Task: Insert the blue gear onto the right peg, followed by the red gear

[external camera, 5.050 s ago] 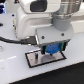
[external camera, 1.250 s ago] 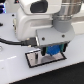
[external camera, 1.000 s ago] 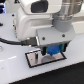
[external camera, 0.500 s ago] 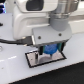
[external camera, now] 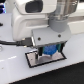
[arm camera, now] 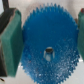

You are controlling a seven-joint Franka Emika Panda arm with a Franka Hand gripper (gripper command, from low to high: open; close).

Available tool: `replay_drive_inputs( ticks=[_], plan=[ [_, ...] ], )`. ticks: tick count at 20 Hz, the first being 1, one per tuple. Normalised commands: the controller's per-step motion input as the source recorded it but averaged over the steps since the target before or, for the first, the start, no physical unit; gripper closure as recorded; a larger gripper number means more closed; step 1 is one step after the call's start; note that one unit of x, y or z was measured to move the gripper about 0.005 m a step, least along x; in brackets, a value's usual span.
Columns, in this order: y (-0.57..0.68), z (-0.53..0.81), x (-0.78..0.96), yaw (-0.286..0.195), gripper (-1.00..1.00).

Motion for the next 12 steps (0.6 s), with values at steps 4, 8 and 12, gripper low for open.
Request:
replay_drive_inputs(
  ticks=[4,8,12],
  plan=[
    [0.1,0.3,0.11,0.0,1.0],
    [0.19,0.2,0.07,0.0,1.0],
    [0.02,0.04,0.2,0.0,1.0]
  ],
)
